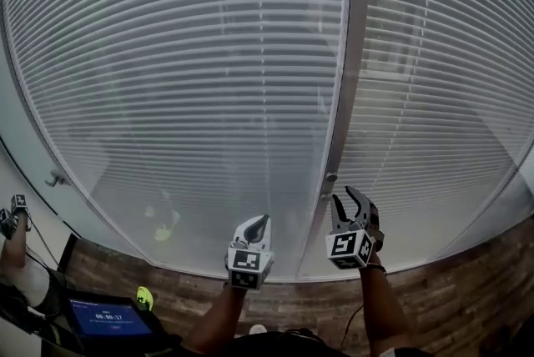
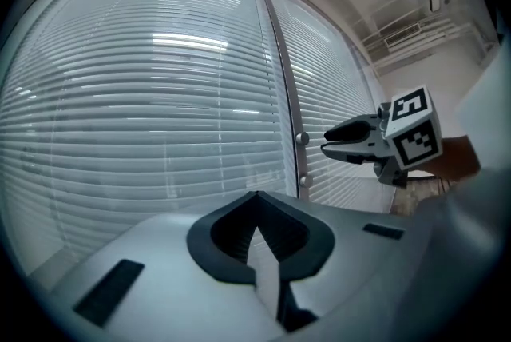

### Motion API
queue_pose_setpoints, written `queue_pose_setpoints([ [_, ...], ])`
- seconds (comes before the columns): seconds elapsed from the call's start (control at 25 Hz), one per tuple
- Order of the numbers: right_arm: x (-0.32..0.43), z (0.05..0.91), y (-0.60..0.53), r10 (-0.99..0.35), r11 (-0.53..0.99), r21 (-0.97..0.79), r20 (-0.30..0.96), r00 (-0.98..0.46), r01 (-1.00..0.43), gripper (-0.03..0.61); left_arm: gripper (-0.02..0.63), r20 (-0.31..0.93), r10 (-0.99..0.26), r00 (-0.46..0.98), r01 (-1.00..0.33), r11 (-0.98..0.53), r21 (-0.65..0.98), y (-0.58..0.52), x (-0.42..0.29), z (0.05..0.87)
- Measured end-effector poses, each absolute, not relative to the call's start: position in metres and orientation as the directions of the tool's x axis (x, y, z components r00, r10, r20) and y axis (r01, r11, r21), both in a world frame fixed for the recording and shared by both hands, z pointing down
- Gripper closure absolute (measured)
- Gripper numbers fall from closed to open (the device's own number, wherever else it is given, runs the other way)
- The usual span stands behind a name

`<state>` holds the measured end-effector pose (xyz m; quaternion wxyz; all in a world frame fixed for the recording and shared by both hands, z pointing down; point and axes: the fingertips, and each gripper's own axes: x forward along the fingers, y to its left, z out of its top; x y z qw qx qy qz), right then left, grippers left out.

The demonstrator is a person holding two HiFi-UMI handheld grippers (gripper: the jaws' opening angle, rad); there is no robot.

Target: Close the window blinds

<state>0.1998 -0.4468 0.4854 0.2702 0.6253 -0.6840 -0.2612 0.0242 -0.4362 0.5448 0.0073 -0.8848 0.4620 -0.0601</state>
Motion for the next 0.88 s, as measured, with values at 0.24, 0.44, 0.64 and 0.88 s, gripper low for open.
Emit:
queue_pose_setpoints([
  [0.24,0.192,0.503,-0.424,-0.995,0.089,0.515,0.015,-0.095,-0.853,0.449,0.621,0.061,-0.827,0.558,-0.824,-0.562,-0.078,-0.433,0.014,0.531],
  [0.44,0.191,0.513,-0.412,-0.997,0.07,0.41,0.009,-0.073,-0.909,0.575,0.621,0.038,-0.84,0.541,-0.841,-0.541,-0.002,-0.424,-0.005,0.517],
  [0.64,0.169,0.522,-0.413,-0.99,0.139,0.256,0.017,-0.14,-0.957,0.575,0.62,0.041,-0.868,0.495,-0.869,-0.495,0.015,-0.425,-0.023,0.524],
  [0.88,0.14,0.525,-0.417,-0.982,0.191,0.192,0.028,-0.189,-0.963,0.575,0.62,0.067,-0.89,0.45,-0.893,-0.45,0.013,-0.427,-0.039,0.529],
])
